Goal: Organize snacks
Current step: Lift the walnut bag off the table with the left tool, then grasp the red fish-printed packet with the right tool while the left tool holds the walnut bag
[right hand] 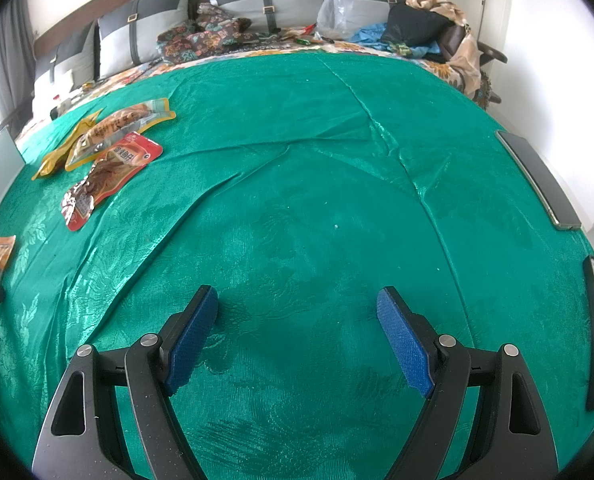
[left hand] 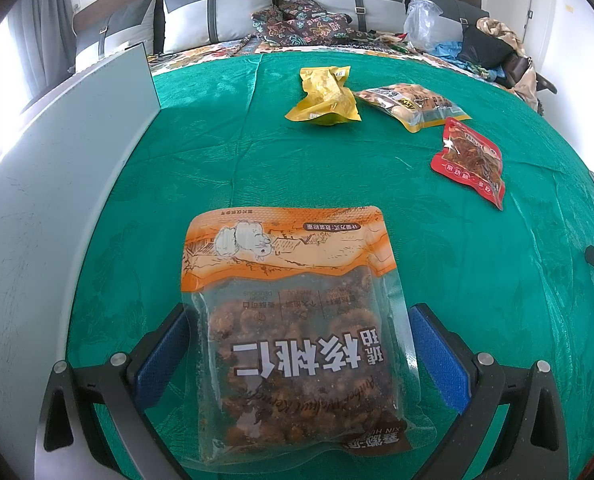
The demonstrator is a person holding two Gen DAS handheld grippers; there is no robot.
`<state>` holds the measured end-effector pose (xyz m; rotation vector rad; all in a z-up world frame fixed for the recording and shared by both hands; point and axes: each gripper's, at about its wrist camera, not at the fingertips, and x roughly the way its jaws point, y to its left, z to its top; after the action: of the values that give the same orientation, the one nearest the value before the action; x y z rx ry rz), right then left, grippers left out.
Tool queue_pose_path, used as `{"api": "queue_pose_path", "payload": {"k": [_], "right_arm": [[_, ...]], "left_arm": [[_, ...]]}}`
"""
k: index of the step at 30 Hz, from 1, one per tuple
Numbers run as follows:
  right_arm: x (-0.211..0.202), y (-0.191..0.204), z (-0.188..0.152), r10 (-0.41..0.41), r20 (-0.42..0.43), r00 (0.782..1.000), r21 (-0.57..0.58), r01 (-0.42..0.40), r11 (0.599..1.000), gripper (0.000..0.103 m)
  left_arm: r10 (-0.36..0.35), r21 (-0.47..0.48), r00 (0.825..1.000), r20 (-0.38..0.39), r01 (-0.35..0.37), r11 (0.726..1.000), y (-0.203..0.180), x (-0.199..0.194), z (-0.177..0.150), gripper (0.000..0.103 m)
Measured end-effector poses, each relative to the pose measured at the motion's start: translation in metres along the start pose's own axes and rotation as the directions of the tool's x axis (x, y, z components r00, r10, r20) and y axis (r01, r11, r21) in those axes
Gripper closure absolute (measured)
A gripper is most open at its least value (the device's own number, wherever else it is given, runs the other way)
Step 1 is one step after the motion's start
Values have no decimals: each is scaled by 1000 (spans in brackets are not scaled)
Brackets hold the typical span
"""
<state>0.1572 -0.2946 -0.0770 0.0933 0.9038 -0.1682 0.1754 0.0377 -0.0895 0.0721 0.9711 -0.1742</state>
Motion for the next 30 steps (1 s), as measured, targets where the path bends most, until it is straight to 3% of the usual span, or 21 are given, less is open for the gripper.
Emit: {"api": "queue_pose_path", "payload": {"k": [8,12,13,14,16,20,21,24,26,30], "right_arm": [[0,1,0,17,-5,1000,-4,-17,1000,14],[-1,5,3,13,-37,999,-8,-13,1000,15],[-2,7,7,27,-62,998,7,-27,1000,15],[-4,11,13,79,-79,994,33,-76,997,15],[-9,27,27,159,-92,983,63,-154,986,15],[6,80,65,311,-147,939,150,-290,945,16],[19,99,77,319,-175,931,163,-293,942,16],[60,144,93,205,-259,944,139,-174,975,16],[69,170,97,61,-248,967,43,-52,998,14],[69,191,91,20,-223,975,-69,-36,997,22]], "left_arm": [[-10,11,999,-50,10,1000,0,4,10,0],[-8,6,999,-37,8,1000,0,3,9,1],[-7,5,1000,-28,7,1000,-1,2,9,7],[-10,8,1000,-11,10,1000,-1,-1,9,19],[-14,15,1000,4,14,1000,-3,-3,10,30],[-25,-1,1000,17,25,1000,0,-5,10,36],[-28,-12,999,17,28,1000,1,-6,10,37],[-29,-38,999,17,30,999,3,-11,6,39],[-39,-51,999,18,40,998,6,-16,0,40],[-63,-69,998,21,64,996,7,-23,-9,40]]}}
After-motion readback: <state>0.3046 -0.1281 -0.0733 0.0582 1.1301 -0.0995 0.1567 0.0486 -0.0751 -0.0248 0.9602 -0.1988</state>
